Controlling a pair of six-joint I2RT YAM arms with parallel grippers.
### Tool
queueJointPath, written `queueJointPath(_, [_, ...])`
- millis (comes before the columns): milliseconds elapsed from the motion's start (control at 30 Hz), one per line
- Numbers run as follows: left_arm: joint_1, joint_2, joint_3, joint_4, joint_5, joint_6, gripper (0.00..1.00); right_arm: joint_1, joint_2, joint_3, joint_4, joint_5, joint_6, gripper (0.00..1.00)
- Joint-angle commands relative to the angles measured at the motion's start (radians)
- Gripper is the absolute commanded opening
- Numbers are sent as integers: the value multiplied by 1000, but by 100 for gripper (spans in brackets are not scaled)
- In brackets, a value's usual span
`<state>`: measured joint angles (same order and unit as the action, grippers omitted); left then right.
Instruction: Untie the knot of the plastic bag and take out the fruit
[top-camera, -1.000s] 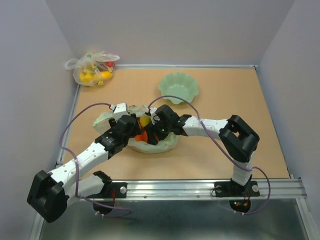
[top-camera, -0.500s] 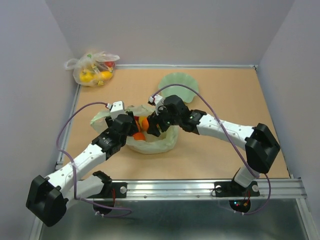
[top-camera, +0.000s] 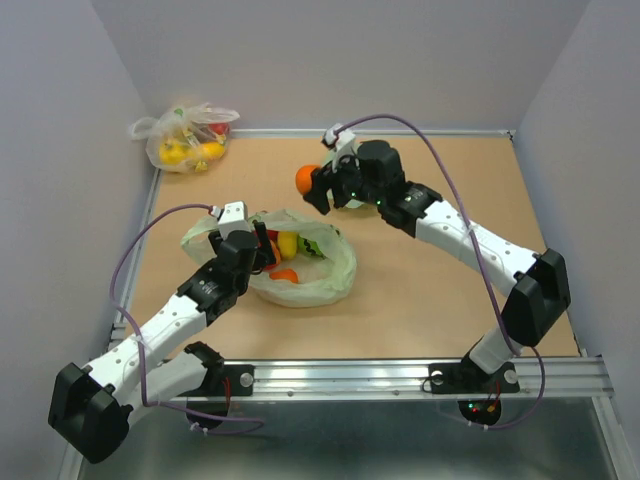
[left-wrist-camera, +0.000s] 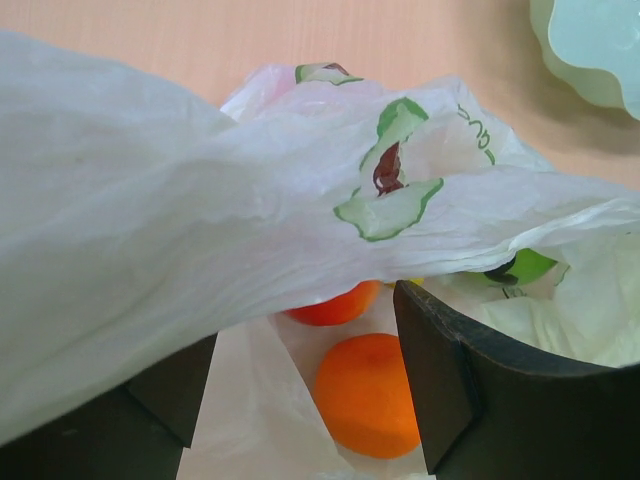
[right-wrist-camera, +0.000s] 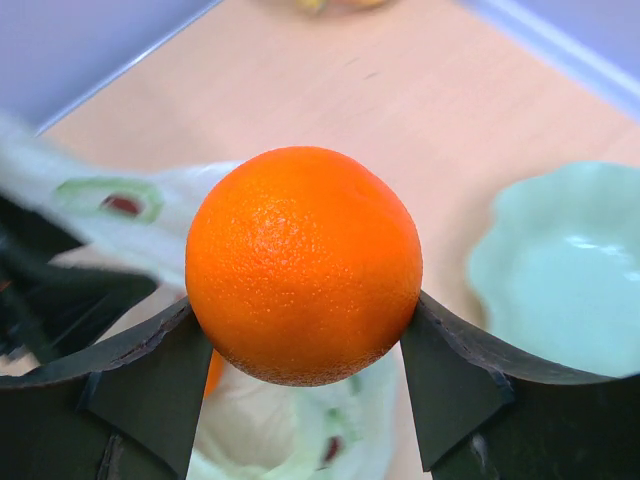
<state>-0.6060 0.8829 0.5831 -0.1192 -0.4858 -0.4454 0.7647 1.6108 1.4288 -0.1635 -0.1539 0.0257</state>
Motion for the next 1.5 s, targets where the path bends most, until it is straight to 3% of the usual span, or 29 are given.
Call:
queueJointPath(0, [8, -7, -20, 55, 15, 40, 81, -146, 3, 70, 71, 83, -12, 1])
queueJointPath(300, [6, -13, -11, 87, 121, 112, 80, -366, 311, 142, 156, 135, 118, 6])
queueJointPath(400, [6, -1, -5, 93, 168, 134, 81, -389, 429, 197, 156, 132, 146, 11])
queueJointPath(567, [6, -2, -31, 151, 191, 140, 81, -392, 557, 291, 157, 90, 140, 27])
queueJointPath(667, [6, 1, -34, 162, 194, 143, 81, -390, 597, 340, 156, 34, 157, 53])
queueJointPath(700, [6, 2, -34, 162, 196, 145, 81, -390, 607, 344, 156, 15, 160, 68])
queueJointPath(867, [6, 7, -28, 167, 188, 155, 81, -390, 614, 348, 156, -21, 161, 99])
queueJointPath(1033, [6, 5, -26, 167, 190, 157, 81, -390, 572, 315, 156, -55, 151, 100])
queueJointPath(1267, [6, 4, -28, 164, 167, 151, 81, -366, 355, 217, 156, -124, 86, 99])
queueJointPath(1467, [6, 5, -28, 156, 124, 122, 81, -211, 138, 119, 76, -167, -62, 92])
